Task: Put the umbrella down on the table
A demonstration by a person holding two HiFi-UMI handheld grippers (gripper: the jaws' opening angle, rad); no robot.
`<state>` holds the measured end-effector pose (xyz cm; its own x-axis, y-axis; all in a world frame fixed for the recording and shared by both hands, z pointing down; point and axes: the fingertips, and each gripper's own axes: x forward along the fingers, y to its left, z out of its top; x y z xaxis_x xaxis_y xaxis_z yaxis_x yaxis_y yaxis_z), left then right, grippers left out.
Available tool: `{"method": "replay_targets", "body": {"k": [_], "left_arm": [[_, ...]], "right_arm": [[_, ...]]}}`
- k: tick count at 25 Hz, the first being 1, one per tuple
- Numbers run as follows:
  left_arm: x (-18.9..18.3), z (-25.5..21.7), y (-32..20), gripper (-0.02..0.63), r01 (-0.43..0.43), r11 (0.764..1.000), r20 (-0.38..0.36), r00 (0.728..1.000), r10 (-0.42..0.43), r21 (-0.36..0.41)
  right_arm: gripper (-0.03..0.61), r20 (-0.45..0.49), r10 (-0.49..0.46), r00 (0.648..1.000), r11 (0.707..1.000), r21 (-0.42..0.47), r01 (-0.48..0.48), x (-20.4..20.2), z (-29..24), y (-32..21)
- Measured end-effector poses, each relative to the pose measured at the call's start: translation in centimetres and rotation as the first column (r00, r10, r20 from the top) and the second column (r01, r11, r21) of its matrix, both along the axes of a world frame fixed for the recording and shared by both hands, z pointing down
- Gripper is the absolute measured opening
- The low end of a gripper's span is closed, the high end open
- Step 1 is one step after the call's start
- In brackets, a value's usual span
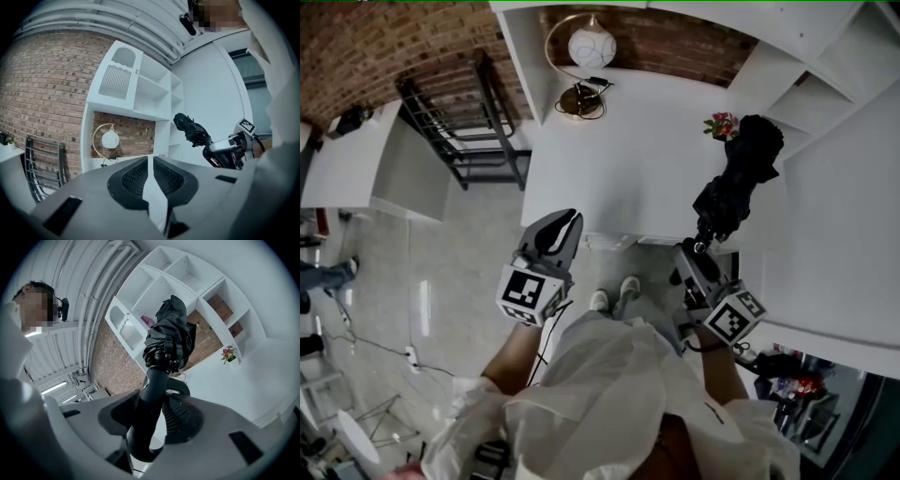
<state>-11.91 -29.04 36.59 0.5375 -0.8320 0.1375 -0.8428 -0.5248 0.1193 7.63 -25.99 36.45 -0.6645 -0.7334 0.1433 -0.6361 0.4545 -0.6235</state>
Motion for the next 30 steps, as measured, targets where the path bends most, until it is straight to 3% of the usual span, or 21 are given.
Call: {"method": "replay_targets", "body": {"k": [5,15,30], "left_arm": [[2.3,0.4,-2.8,0.054,-0.024,1.0,0.016,1.0,0.024,0.001],[4.7,1.2,-10.3,0.054,0.027,0.999,0.039,0.999,-0.026,-0.029],[8.6,4.1,-14.9,0.054,0.071,0.994,0.073,0.995,-0.065,-0.083]], "right_arm": [[0.164,0.008,-0.018,1.0,1.0,-0.023,0.019,0.8,1.2,-2.8],[0.167,0.029,-0.106,0.994,0.991,-0.079,0.108,2.3,3.2,-10.7],[0.169,0.027,-0.199,0.98,0.97,-0.134,0.201,4.8,6.6,-15.6]]}}
